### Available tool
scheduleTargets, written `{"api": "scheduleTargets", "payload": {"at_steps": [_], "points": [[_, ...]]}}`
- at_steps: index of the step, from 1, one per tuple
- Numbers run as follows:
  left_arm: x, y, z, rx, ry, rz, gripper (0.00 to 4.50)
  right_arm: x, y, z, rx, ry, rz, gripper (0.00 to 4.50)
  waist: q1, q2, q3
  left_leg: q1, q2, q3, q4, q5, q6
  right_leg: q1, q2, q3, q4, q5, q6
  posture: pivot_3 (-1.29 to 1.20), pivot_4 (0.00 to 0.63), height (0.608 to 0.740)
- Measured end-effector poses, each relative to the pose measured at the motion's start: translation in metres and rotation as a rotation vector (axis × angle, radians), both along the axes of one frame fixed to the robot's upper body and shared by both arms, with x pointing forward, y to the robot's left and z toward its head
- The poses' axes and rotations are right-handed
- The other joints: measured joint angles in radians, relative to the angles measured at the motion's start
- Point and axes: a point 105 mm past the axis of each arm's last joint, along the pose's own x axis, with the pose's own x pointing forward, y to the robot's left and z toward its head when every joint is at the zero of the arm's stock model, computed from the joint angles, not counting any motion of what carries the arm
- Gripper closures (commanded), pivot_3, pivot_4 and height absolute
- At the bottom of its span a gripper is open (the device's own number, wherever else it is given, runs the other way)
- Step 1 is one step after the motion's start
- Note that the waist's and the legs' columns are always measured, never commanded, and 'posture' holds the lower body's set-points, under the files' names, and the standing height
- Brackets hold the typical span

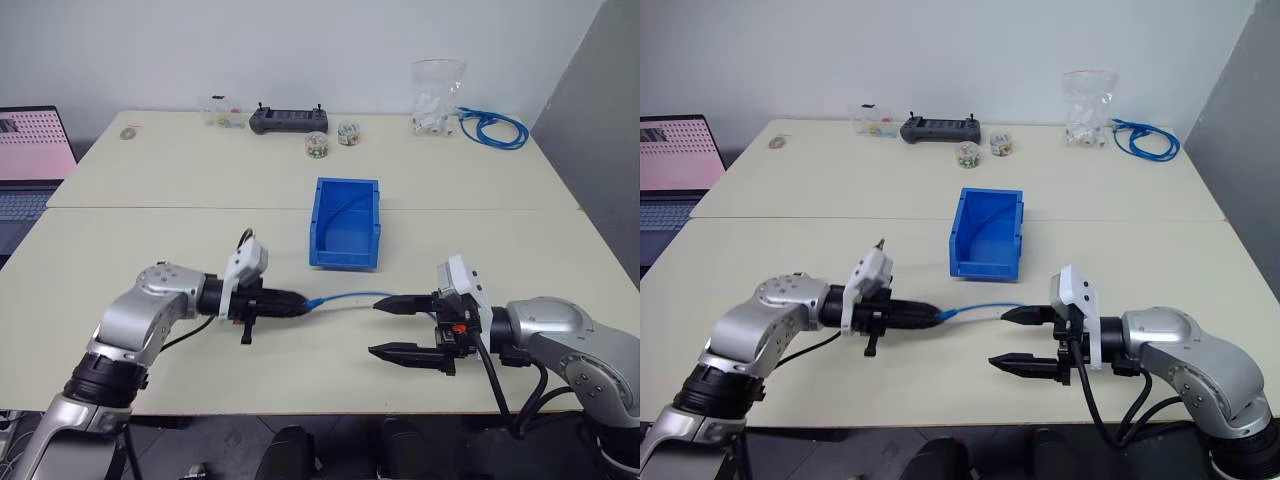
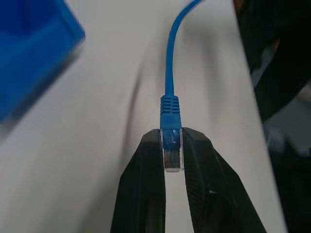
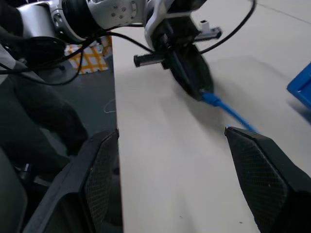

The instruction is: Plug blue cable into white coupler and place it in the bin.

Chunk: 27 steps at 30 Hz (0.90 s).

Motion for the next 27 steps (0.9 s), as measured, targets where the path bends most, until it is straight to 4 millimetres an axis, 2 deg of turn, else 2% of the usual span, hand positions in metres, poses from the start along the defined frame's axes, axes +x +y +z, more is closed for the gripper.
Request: {"api": "scheduleTargets", "payload": {"at_steps": [5, 9, 15, 21, 27], "points": [[-0.008, -0.017, 0.029, -0.133, 0.123, -0.029, 4.27, 0.002, 0.005, 0.002, 0.072, 0.041, -0.061, 0.8, -0.004, -0.001, 0.001, 0.0, 0.0, 0.0, 0.0, 0.0, 0.0, -0.001, 0.0, 0.0, 0.0, 0.0, 0.0, 0.0, 0.15, 0.74], [-0.017, -0.028, 0.048, -0.217, 0.196, -0.058, 4.27, 0.015, 0.01, 0.007, 0.168, 0.062, -0.141, 0.8, -0.003, -0.001, 0.001, 0.0, 0.0, 0.0, 0.0, 0.0, 0.0, -0.001, 0.0, 0.001, 0.0, 0.0, 0.0, 0.0, 0.15, 0.74], [-0.02, -0.03, 0.051, -0.227, 0.257, -0.042, 4.27, 0.024, 0.021, 0.028, 0.296, 0.068, -0.153, 0.8, -0.002, -0.001, 0.001, 0.0, 0.0, 0.0, 0.0, 0.0, 0.0, -0.001, 0.0, 0.001, 0.0, 0.0, 0.0, 0.0, 0.15, 0.74], [-0.023, -0.033, 0.052, -0.223, 0.264, -0.041, 4.27, 0.024, 0.024, 0.035, 0.348, 0.108, -0.14, 0.8, -0.001, -0.001, 0.001, -0.001, 0.0, 0.0, 0.0, 0.0, 0.0, -0.001, 0.0, 0.001, 0.0, 0.0, 0.0, 0.0, 0.15, 0.74], [-0.025, -0.037, 0.055, -0.247, 0.266, -0.05, 4.27, 0.026, 0.03, 0.037, 0.35, 0.131, -0.116, 2.04, -0.001, -0.001, 0.001, -0.001, 0.0, 0.0, -0.001, 0.0, 0.0, -0.002, 0.0, 0.001, 0.0, 0.0, 0.0, 0.0, 0.15, 0.74]]}}
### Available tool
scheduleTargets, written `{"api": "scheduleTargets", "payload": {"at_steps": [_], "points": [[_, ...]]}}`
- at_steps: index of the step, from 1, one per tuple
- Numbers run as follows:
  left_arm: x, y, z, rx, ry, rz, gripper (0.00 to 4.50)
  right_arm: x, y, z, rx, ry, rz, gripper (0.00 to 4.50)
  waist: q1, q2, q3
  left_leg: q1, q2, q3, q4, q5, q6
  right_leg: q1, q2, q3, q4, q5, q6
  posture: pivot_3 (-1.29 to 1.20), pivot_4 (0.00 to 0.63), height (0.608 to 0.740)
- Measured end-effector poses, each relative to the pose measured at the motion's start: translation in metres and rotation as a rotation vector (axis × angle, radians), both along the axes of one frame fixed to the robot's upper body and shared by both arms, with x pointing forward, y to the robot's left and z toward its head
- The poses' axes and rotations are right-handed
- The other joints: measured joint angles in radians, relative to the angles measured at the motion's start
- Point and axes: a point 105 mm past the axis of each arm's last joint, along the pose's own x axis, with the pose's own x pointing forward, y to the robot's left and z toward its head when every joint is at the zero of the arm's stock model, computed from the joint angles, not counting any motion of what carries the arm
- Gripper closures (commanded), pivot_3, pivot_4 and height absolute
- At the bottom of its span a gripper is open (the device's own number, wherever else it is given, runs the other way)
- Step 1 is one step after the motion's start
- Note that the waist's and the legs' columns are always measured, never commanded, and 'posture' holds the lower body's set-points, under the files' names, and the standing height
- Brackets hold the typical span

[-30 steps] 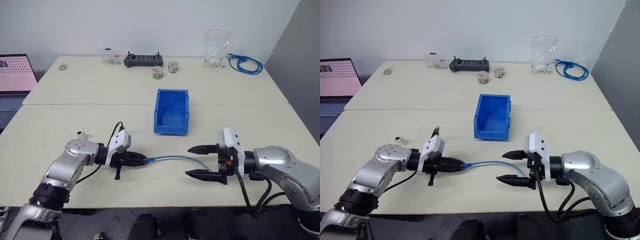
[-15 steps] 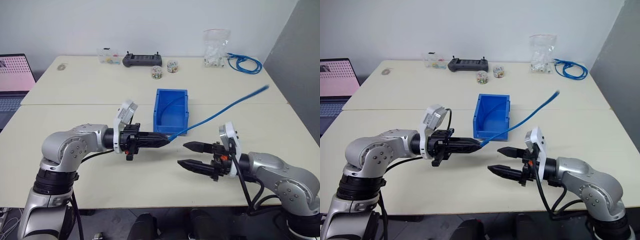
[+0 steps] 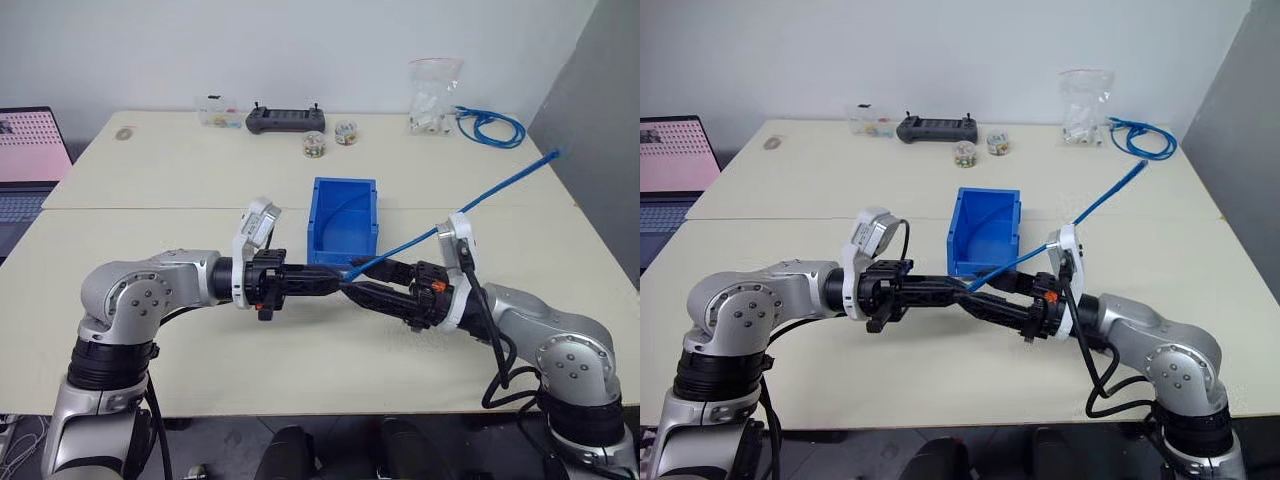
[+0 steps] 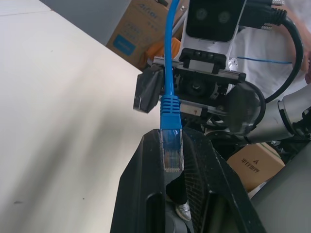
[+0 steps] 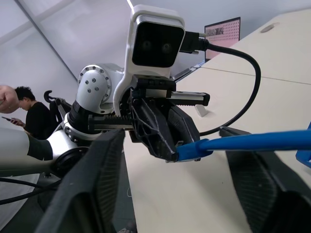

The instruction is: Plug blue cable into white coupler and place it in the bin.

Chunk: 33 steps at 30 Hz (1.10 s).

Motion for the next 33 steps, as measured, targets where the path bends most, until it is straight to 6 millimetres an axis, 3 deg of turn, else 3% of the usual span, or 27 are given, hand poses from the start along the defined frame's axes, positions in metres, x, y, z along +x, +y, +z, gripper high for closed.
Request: {"api": "scheduleTargets", "payload": {"at_steps": [7, 10, 19, 21, 28, 33], "points": [[-0.002, 0.0, 0.0, -0.007, 0.005, 0.0, 4.27, 0.004, -0.001, 0.001, 0.013, 0.032, 0.014, 3.74, 0.0, 0.0, 0.0, -0.001, 0.0, 0.001, 0.0, 0.0, 0.0, -0.001, 0.0, 0.0, 0.0, 0.0, 0.0, 0.0, 0.15, 0.74], [-0.004, 0.0, -0.001, -0.008, 0.004, -0.006, 4.27, 0.004, -0.001, 0.0, 0.033, 0.062, 0.03, 4.28, 0.0, 0.0, 0.0, -0.002, 0.0, 0.001, 0.0, 0.0, 0.0, -0.002, 0.0, 0.0, 0.0, 0.0, 0.0, 0.0, 0.15, 0.74], [-0.006, 0.0, 0.001, -0.03, -0.038, -0.004, 4.27, 0.002, -0.001, 0.004, 0.039, 0.078, 0.055, 4.37, 0.0, 0.0, 0.0, -0.003, 0.0, 0.001, 0.0, 0.0, 0.0, -0.003, 0.0, 0.001, 0.0, 0.0, 0.0, 0.0, 0.15, 0.74], [-0.005, -0.001, 0.0, -0.04, -0.043, 0.003, 3.57, 0.003, -0.002, 0.005, 0.038, 0.077, 0.05, 4.38, 0.0, 0.0, 0.0, -0.003, 0.0, 0.001, 0.0, 0.0, 0.0, -0.003, 0.0, 0.001, 0.0, 0.0, 0.0, 0.0, 0.15, 0.74], [-0.001, 0.001, -0.003, -0.048, -0.044, 0.051, 2.11, 0.003, 0.0, 0.006, 0.038, 0.067, 0.056, 4.39, 0.0, 0.0, 0.0, -0.003, 0.0, 0.001, 0.0, 0.0, 0.0, -0.004, 0.0, 0.001, 0.0, 0.0, 0.0, 0.0, 0.15, 0.74], [-0.005, 0.012, -0.01, -0.012, -0.045, 0.106, 0.97, 0.01, -0.002, 0.004, 0.024, 0.044, 0.025, 4.39, -0.001, 0.0, 0.0, -0.003, 0.0, 0.001, 0.0, 0.0, 0.0, -0.004, 0.0, 0.001, 0.0, 0.0, 0.0, 0.0, 0.15, 0.74]]}}
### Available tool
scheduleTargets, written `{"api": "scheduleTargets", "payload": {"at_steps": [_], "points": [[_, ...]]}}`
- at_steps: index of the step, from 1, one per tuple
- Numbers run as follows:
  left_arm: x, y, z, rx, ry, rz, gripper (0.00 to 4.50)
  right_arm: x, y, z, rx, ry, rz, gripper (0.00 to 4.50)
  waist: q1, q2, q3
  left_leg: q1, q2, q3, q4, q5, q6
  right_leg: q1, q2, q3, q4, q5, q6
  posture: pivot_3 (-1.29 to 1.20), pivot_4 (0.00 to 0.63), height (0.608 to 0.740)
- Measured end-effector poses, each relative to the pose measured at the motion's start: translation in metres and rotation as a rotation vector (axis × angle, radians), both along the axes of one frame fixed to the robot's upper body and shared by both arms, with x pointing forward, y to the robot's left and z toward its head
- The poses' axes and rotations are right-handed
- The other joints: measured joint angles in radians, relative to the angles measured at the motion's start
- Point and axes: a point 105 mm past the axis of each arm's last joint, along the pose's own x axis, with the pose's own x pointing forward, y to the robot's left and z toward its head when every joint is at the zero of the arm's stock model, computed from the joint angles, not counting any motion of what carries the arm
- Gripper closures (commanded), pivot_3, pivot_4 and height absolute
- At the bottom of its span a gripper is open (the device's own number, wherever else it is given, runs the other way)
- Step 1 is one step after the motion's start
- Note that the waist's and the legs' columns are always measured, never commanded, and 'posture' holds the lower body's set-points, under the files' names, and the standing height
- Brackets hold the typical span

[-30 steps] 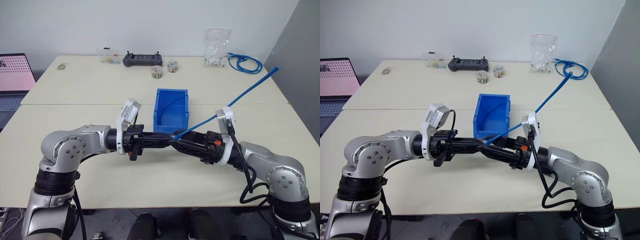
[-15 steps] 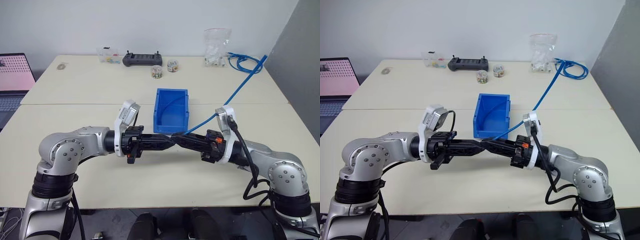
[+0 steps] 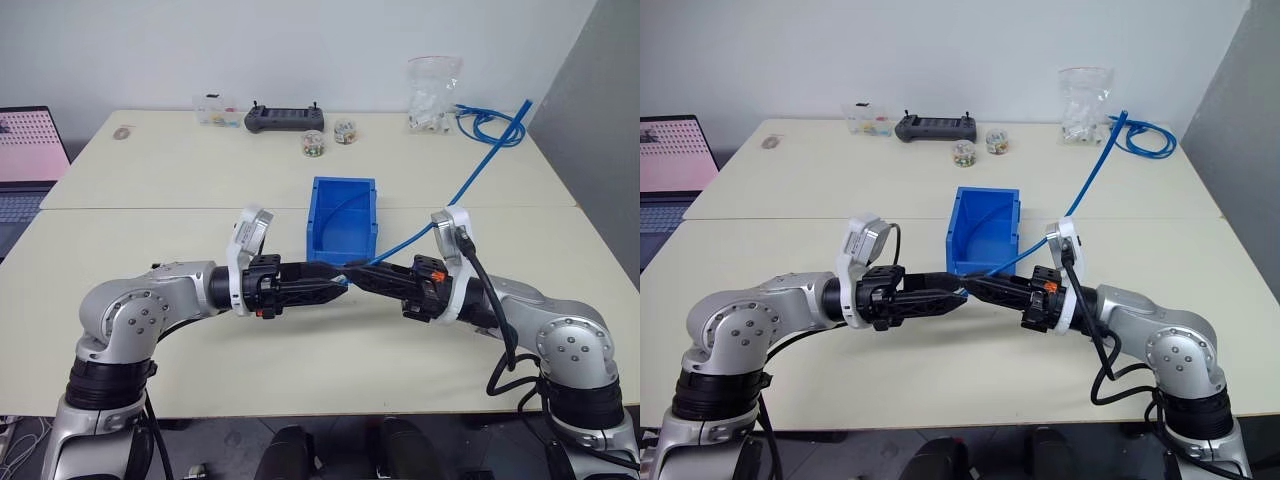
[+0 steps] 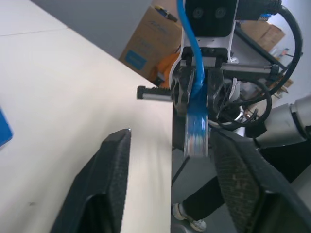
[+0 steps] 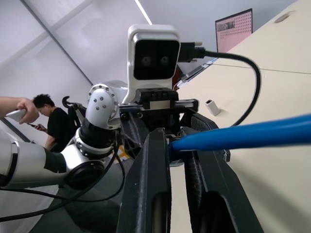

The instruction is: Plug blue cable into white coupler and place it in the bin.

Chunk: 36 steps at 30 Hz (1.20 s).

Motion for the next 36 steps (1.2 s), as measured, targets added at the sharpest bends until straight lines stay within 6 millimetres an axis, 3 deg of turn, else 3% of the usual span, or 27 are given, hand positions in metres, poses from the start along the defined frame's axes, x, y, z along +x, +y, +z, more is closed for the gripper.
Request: {"api": "scheduleTargets", "payload": {"at_steps": [5, 10, 14, 18, 20, 27, 36], "points": [[-0.014, 0.017, -0.013, 0.066, -0.001, 0.086, 0.0, 0.023, -0.008, -0.013, -0.045, -0.012, -0.109, 4.39, -0.001, 0.0, 0.0, 0.0, 0.0, 0.001, -0.001, 0.0, 0.0, -0.001, 0.0, 0.001, 0.0, 0.0, 0.0, 0.0, 0.15, 0.74], [0.001, 0.044, -0.056, 0.151, -0.006, 0.452, 0.0, 0.035, -0.01, -0.027, -0.107, -0.05, -0.165, 4.39, 0.004, 0.0, 0.0, 0.0, 0.0, 0.001, -0.001, 0.0, 0.0, -0.001, -0.001, 0.001, 0.0, 0.0, 0.0, 0.0, 0.15, 0.74], [0.012, 0.079, -0.084, 0.315, -0.097, 0.794, 0.0, 0.033, -0.006, -0.032, -0.122, -0.073, -0.146, 4.39, 0.007, 0.0, 0.0, -0.001, 0.0, 0.001, -0.001, 0.0, 0.0, -0.001, -0.001, 0.001, -0.001, 0.001, -0.002, 0.0, 0.15, 0.74], [0.018, 0.125, -0.094, 0.441, -0.151, 1.153, 0.0, 0.032, -0.001, -0.038, -0.131, -0.075, -0.135, 4.39, 0.013, 0.0, 0.0, -0.001, 0.0, 0.001, 0.0, 0.0, 0.0, -0.002, -0.001, 0.001, -0.001, 0.002, -0.003, 0.0, 0.15, 0.74], [0.018, 0.142, -0.095, 0.482, -0.152, 1.24, 0.0, 0.033, -0.001, -0.039, -0.132, -0.082, -0.137, 4.39, 0.015, 0.0, 0.0, -0.001, 0.0, 0.001, 0.0, 0.0, 0.0, -0.002, -0.001, 0.001, -0.001, 0.002, -0.003, 0.0, 0.15, 0.74], [0.02, 0.192, -0.11, 0.646, -0.08, 1.37, 0.0, 0.037, 0.001, -0.038, -0.135, -0.092, -0.133, 4.39, 0.014, 0.0, 0.0, -0.001, 0.0, 0.001, 0.0, 0.0, 0.0, -0.002, -0.001, 0.0, -0.001, 0.002, -0.003, 0.0, 0.15, 0.74], [0.048, 0.212, -0.094, 0.619, -0.077, 1.317, 0.0, 0.036, 0.004, -0.038, -0.134, -0.101, -0.117, 4.39, 0.013, 0.0, 0.0, -0.002, 0.0, 0.001, -0.001, 0.0, 0.0, -0.004, -0.001, 0.0, 0.0, 0.003, -0.005, 0.0, 0.15, 0.74]]}}
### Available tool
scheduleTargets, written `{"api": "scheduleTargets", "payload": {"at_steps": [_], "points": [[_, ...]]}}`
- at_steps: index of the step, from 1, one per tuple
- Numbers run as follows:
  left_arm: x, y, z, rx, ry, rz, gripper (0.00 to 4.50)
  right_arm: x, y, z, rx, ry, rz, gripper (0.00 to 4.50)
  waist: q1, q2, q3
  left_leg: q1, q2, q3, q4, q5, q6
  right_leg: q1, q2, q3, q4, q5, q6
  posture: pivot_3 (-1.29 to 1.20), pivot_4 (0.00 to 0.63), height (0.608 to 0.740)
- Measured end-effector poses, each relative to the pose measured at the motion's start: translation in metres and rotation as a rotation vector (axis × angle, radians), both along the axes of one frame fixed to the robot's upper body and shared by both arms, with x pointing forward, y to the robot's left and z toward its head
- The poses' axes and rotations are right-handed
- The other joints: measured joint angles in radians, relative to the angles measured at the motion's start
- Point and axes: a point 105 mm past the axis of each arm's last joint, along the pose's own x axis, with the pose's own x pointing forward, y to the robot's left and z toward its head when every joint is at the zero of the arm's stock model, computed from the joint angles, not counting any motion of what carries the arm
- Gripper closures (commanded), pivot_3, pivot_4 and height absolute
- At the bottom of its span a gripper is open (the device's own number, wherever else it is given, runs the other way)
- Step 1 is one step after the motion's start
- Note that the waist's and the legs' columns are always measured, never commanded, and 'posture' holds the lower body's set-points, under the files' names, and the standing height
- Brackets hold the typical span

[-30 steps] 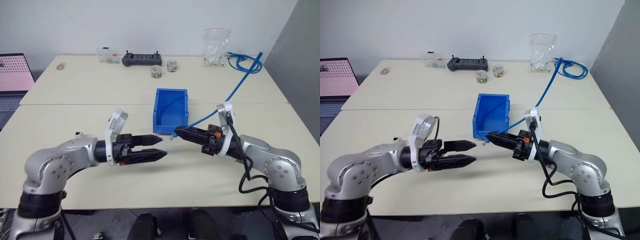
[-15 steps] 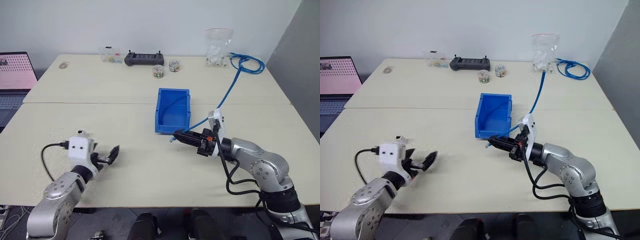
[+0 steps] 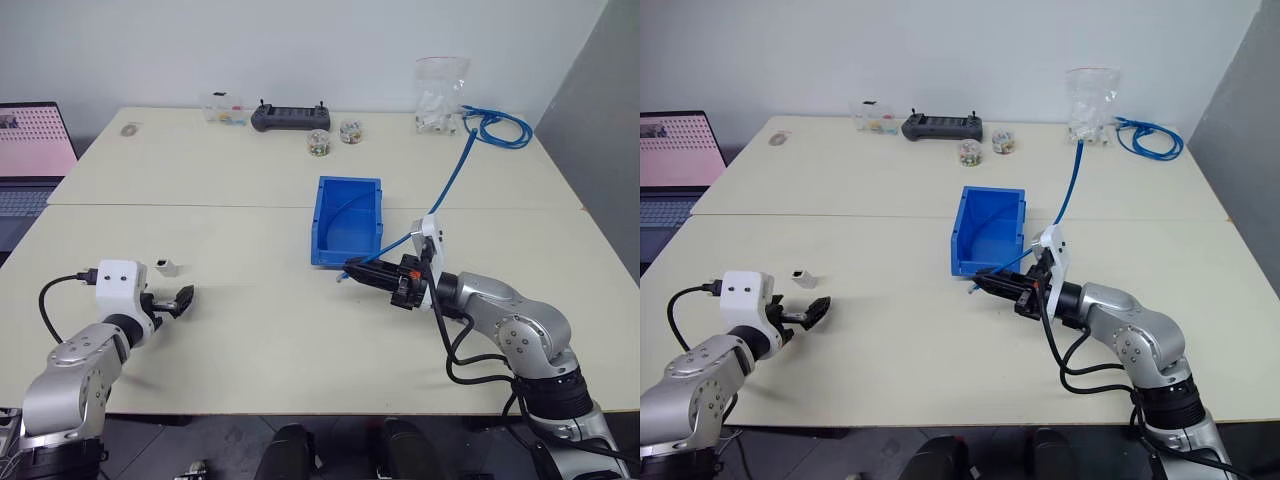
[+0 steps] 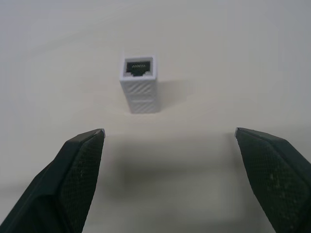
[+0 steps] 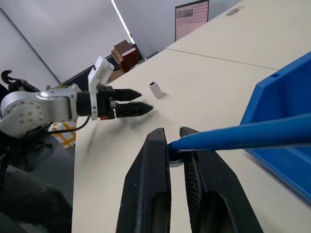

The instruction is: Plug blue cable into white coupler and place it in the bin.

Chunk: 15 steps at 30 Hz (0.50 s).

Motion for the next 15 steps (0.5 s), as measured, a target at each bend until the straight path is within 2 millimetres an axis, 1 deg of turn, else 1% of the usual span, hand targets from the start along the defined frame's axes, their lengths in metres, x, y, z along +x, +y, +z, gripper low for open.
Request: {"api": "scheduleTargets", "payload": {"at_steps": [5, 9, 14, 15], "points": [[0.013, 0.012, 0.001, 0.002, 0.005, 0.014, 0.0, -0.001, 0.001, 0.001, 0.005, 0.0, 0.002, 4.39, 0.0, 0.0, 0.0, 0.0, 0.0, 0.0, 0.0, 0.0, 0.0, -0.001, 0.0, 0.0, 0.001, 0.0, 0.0, 0.0, 0.15, 0.74], [0.022, 0.013, -0.004, -0.004, 0.03, 0.005, 0.0, -0.001, 0.002, 0.001, 0.005, -0.003, 0.005, 4.39, 0.0, 0.0, 0.0, -0.001, 0.0, 0.0, 0.0, 0.0, 0.0, -0.001, 0.0, 0.0, 0.001, 0.0, 0.0, 0.0, 0.15, 0.74], [0.032, 0.012, -0.002, -0.028, 0.026, -0.007, 0.0, -0.002, 0.002, 0.001, 0.004, -0.003, 0.006, 4.39, 0.0, 0.0, 0.0, -0.004, 0.0, 0.0, 0.0, 0.0, 0.0, -0.005, 0.0, 0.0, 0.002, 0.0, 0.0, 0.0, 0.15, 0.74], [0.033, 0.012, -0.001, -0.033, 0.027, -0.008, 0.18, -0.002, 0.002, 0.001, 0.003, -0.002, 0.005, 4.39, 0.0, 0.0, 0.0, -0.004, 0.0, 0.0, 0.0, 0.0, 0.0, -0.005, 0.0, 0.0, 0.002, 0.0, 0.0, 0.0, 0.15, 0.74]]}}
